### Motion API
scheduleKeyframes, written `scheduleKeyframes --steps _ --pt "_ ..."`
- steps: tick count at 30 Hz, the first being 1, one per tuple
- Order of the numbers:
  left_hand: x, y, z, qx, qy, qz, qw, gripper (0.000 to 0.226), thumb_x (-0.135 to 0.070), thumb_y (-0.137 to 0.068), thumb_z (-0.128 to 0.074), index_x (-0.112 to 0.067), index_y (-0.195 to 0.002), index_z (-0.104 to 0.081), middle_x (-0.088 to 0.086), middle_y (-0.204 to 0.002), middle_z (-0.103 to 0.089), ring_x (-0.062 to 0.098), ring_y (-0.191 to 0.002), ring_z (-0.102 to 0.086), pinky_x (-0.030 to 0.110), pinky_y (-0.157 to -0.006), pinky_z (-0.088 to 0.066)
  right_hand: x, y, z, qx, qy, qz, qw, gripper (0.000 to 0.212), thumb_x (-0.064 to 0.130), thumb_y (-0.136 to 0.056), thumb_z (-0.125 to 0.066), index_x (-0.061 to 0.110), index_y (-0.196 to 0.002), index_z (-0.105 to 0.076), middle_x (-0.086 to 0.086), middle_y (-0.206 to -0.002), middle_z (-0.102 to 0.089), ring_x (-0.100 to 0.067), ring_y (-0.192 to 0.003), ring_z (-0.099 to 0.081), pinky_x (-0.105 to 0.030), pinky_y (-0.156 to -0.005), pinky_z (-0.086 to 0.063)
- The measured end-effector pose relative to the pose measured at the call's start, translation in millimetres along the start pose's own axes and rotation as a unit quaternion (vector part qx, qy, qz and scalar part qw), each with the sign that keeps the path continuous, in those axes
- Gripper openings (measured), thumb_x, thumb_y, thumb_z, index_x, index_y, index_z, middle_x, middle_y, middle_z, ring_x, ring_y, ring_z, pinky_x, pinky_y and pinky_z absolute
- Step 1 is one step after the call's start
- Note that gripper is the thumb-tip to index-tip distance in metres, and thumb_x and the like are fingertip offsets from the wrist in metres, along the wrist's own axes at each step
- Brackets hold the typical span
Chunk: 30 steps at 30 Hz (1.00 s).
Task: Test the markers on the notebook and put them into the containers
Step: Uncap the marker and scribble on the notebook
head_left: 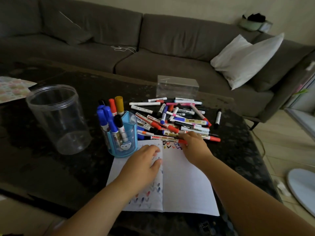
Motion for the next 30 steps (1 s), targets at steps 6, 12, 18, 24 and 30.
scheduleKeyframes --steps 6,12,18,24,30 --pt "-5 -9 -8 0.003 0.009 0.013 1.000 0.032 -0.027 -0.094 -0.050 -0.024 -0.126 -0.048 -0.009 -0.120 -0.053 0.006 -0.105 -0.050 0.020 -0.091 -0.041 3 -13 -9 0.029 0.079 0.009 0.996 0.041 0.032 -0.099 -0.043 0.023 -0.139 -0.041 -0.006 -0.138 -0.040 -0.027 -0.129 -0.033 -0.043 -0.106 -0.032" --pt "-1 -7 -8 -0.010 0.050 0.032 0.998 0.027 -0.026 -0.093 -0.053 -0.027 -0.120 -0.052 -0.012 -0.112 -0.055 0.001 -0.095 -0.051 0.014 -0.082 -0.039 -2 0 25 -0.045 -0.043 0.023 0.998 0.024 0.027 -0.091 -0.059 0.020 -0.114 -0.059 -0.001 -0.112 -0.058 -0.014 -0.096 -0.053 -0.025 -0.083 -0.048" --pt "-16 -5 5 -0.057 0.150 0.073 0.984 0.011 -0.026 -0.093 -0.053 -0.031 -0.102 -0.056 -0.019 -0.094 -0.056 -0.006 -0.084 -0.051 0.007 -0.068 -0.037 -5 46 61 -0.076 -0.419 -0.046 0.904 0.016 0.027 -0.085 -0.067 0.020 -0.099 -0.064 0.005 -0.094 -0.066 -0.012 -0.093 -0.062 -0.028 -0.084 -0.049" --pt "-46 6 7 -0.004 0.338 0.121 0.933 0.017 -0.036 -0.096 -0.045 -0.040 -0.105 -0.059 -0.017 -0.110 -0.059 0.000 -0.105 -0.052 0.023 -0.087 -0.044 20 104 56 0.089 -0.619 -0.073 0.777 0.027 0.029 -0.100 -0.039 0.015 -0.109 -0.060 -0.002 -0.074 -0.061 -0.013 -0.065 -0.059 -0.027 -0.064 -0.052" --pt "-67 30 -3 0.138 0.626 0.129 0.757 0.036 -0.030 -0.090 -0.042 -0.010 -0.106 -0.066 0.006 -0.102 -0.070 0.020 -0.105 -0.062 0.037 -0.091 -0.046 45 154 46 0.275 -0.800 -0.101 0.524 0.036 0.034 -0.094 -0.042 0.005 -0.081 -0.059 -0.002 -0.055 -0.038 -0.004 -0.040 -0.030 -0.013 -0.030 -0.025"
Point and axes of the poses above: each hand's wrist, its own y-axis away from the middle knuckle, its own z-axis out of the back of the hand, x = y × z, the point moved 4 cm from there along -y, towards the middle knuckle
